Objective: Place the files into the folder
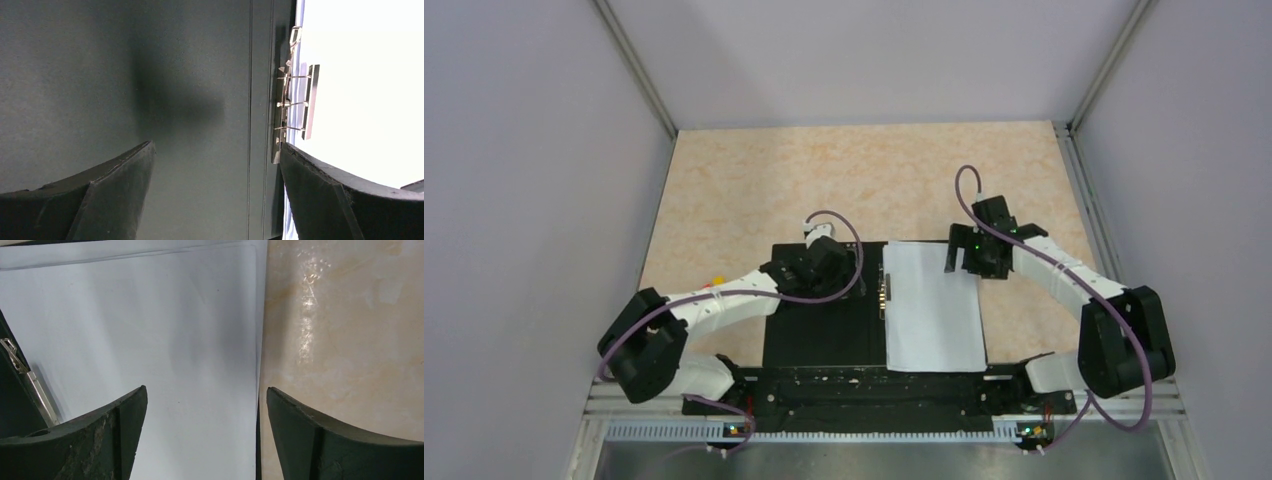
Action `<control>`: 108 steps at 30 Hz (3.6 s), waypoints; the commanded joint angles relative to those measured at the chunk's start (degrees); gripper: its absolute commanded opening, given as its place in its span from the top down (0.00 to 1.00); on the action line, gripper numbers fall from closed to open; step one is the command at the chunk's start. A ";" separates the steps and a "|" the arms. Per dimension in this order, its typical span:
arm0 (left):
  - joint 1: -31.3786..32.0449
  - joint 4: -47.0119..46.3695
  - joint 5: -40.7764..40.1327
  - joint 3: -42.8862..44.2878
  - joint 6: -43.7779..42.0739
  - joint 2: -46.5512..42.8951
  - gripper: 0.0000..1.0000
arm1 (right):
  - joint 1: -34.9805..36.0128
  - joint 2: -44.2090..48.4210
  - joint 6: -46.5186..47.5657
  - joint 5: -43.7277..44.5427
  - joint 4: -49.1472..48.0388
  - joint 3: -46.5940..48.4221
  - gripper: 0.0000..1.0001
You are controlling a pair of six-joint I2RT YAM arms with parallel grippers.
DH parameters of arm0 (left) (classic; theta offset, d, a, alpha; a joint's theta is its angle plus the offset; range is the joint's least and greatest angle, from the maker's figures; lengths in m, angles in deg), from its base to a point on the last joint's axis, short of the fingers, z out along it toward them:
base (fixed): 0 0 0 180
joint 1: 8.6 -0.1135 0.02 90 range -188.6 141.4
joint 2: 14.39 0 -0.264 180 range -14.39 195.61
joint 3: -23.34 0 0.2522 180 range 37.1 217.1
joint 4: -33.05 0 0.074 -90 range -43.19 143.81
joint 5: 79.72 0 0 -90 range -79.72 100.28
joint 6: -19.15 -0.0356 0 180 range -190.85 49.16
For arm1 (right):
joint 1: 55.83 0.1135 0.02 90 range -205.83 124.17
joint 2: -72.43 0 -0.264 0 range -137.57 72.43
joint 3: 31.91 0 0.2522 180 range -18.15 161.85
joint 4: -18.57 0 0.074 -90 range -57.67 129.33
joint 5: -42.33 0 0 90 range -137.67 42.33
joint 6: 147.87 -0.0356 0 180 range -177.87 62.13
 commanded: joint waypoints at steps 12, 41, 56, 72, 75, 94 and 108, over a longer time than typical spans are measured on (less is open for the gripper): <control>-0.61 -4.28 1.61 6.74 -1.40 11.38 0.02 | -9.00 -2.08 -1.84 -7.39 -21.84 -5.91 0.08; -1.65 -3.84 0.99 8.52 0.27 16.12 0.02 | -7.89 -5.42 -4.17 -9.85 -25.26 -6.89 0.05; -1.63 -2.24 0.11 9.03 0.38 12.75 0.02 | -6.88 -4.94 -1.88 -7.26 -19.32 -2.80 0.03; -1.54 0.45 3.03 3.90 -0.03 -0.97 0.02 | -4.57 15.11 -9.06 -2.27 -2.55 -12.15 0.01; -1.51 0.67 3.35 1.62 0.12 -3.48 0.02 | -2.78 18.18 -11.87 -1.59 -0.87 -14.60 0.01; -3.99 -0.70 3.02 -4.91 0.02 -7.05 0.02 | 5.40 13.35 -24.65 -4.42 -12.47 -20.38 0.01; -8.95 -0.99 5.24 -5.40 -0.49 -6.34 0.02 | 7.32 16.87 -18.38 2.77 0.95 -9.05 0.01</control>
